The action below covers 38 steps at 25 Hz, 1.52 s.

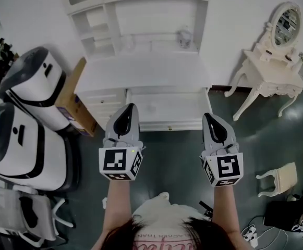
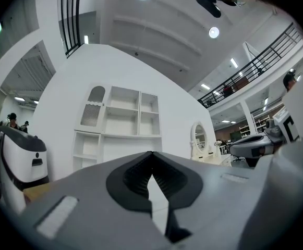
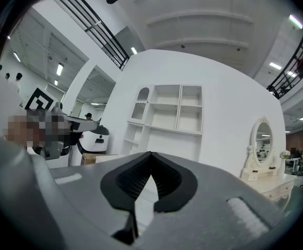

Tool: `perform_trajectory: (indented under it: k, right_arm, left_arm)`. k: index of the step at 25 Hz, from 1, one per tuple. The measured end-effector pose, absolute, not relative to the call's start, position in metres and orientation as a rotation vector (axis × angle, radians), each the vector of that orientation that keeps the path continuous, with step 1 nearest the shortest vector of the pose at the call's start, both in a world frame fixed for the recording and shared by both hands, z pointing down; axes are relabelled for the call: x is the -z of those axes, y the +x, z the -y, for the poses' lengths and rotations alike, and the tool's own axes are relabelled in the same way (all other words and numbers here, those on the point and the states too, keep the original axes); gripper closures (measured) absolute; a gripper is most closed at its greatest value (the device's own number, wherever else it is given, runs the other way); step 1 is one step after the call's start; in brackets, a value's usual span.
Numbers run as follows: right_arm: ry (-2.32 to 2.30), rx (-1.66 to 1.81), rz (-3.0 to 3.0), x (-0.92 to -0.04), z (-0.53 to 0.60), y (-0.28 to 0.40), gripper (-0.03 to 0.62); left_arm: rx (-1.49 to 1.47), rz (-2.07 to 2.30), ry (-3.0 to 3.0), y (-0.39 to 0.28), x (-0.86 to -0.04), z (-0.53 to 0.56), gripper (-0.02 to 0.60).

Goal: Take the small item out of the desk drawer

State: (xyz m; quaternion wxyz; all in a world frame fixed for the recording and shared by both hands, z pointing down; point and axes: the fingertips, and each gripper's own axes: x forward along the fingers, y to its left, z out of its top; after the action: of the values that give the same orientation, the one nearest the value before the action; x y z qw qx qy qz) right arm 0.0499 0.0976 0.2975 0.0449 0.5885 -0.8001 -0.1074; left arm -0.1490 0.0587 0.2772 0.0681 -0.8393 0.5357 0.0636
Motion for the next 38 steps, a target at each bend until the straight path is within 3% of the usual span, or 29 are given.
perform_trajectory:
  k: [22, 38]
  right_arm:
    - [1.825, 0.207, 2.445, -0.319, -0.013, 0.067, 0.592]
    - [1.707, 0.238, 2.540, -0.308, 0.139, 0.101, 0.592]
  left_arm:
    - [-0.152, -1.632, -2.607, -0.145, -0.305, 0.020, 0.580]
    - [-0.166, -1.673, -2.639, -0.106, -0.307, 0.154, 0.569]
